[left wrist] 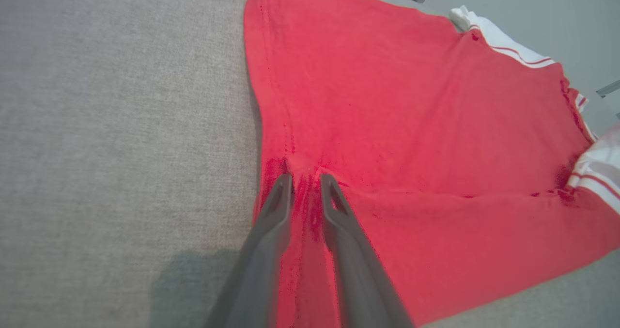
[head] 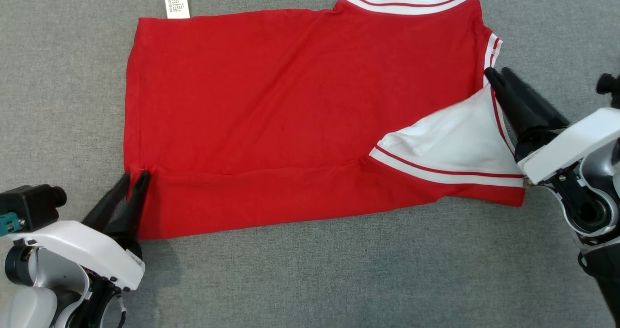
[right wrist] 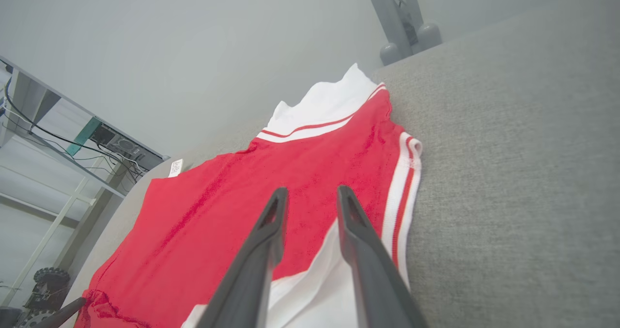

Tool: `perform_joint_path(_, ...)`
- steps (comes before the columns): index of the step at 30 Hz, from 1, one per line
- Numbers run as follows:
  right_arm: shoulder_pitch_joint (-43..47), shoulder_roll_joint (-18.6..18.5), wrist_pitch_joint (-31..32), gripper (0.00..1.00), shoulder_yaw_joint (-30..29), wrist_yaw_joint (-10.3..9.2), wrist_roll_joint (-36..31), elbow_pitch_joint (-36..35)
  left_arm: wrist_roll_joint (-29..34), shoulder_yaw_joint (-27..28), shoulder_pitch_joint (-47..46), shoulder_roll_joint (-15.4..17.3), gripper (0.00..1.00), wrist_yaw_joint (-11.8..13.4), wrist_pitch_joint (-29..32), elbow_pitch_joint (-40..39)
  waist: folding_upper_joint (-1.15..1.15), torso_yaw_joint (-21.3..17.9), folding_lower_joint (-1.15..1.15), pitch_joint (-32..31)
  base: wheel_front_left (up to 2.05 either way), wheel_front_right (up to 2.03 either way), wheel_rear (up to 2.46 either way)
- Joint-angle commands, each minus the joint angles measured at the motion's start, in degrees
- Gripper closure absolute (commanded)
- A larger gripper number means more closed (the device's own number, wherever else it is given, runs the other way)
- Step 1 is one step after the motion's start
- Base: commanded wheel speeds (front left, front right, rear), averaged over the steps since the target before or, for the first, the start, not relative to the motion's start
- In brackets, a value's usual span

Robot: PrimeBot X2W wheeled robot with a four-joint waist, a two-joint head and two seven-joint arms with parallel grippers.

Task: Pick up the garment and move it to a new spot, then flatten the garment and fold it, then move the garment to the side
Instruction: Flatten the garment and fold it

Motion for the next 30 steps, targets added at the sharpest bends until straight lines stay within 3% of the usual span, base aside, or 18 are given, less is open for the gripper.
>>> perform_joint_path(1,0.1,-0.9,-3.3,0.00,-0.2,0.03,-0.2,0.7,-0.5,0.8,0.5,-1.0,0.00,0.0,-1.7,-0.1,0.00,0.1,0.00,-0.4,0.00,0.00,0.00)
perform_joint_path(9,4.2,-1.1,-17.2,0.00,-3.8,0.03,-4.4,1.7,1.3,3.7,0.8,-6.4,0.00,1.8,-12.3,-0.5,0.00,0.3,0.00,-2.1,0.00,0.00,0.00)
perform_joint_path(13,7.1,0.8,-22.6,0.00,-7.7,0.03,-12.3,0.8,5.5,3.9,-0.9,-8.3,0.00,3.7,-18.4,-0.1,0.00,0.0,0.00,-3.1,0.00,0.00,0.00)
perform_joint_path(20,13.2,6.7,-24.3,0.00,-14.4,0.03,-28.0,-4.7,14.7,3.6,-3.2,-9.3,0.00,6.4,-24.1,0.8,0.00,-1.2,0.00,-5.1,0.00,0.00,0.00)
perform_joint_path(23,15.8,8.4,-24.5,0.00,-15.9,0.03,-32.9,-6.4,17.6,4.0,-3.1,-9.0,0.00,5.9,-24.8,1.8,0.00,-1.6,0.00,-6.2,0.00,0.00,0.00)
perform_joint_path(30,20.4,10.4,-24.4,0.00,-16.9,0.02,-39.3,-7.6,23.2,4.3,-1.9,-8.4,0.00,2.2,-25.1,5.0,0.00,-1.4,0.00,-7.9,0.00,0.00,0.00)
